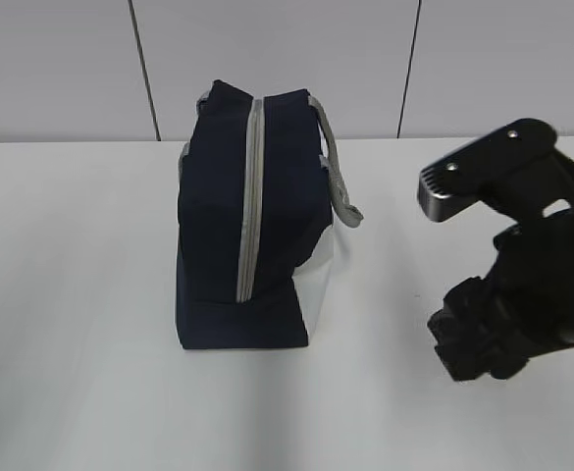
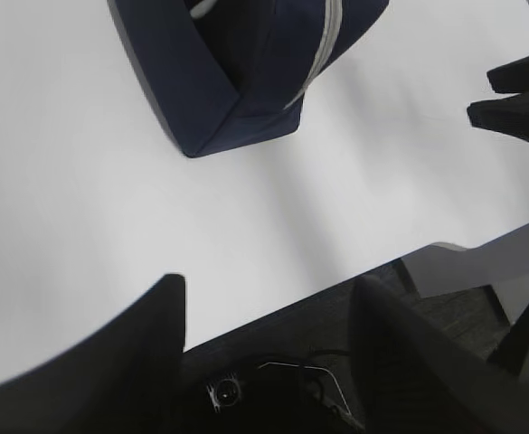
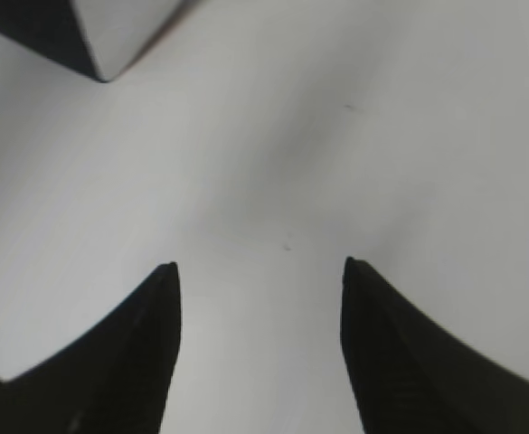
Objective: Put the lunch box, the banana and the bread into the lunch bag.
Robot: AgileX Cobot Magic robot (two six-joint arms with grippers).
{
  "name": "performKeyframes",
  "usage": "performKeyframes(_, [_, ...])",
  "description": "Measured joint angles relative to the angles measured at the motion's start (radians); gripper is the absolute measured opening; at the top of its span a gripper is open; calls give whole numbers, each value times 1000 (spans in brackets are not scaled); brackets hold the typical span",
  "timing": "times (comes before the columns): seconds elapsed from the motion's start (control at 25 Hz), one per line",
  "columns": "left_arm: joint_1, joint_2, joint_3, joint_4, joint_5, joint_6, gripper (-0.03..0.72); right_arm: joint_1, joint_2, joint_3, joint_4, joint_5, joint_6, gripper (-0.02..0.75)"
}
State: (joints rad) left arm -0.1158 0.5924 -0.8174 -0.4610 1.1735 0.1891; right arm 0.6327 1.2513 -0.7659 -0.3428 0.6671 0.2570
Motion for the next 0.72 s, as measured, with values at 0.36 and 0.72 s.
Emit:
performKeyframes(0.36, [0, -182, 72, 70, 86, -8, 405, 0, -395, 0, 309, 274, -301, 541])
performKeyframes(0.72, [0, -359, 183, 187, 92, -49, 405, 0, -819, 91, 312, 463, -328, 559])
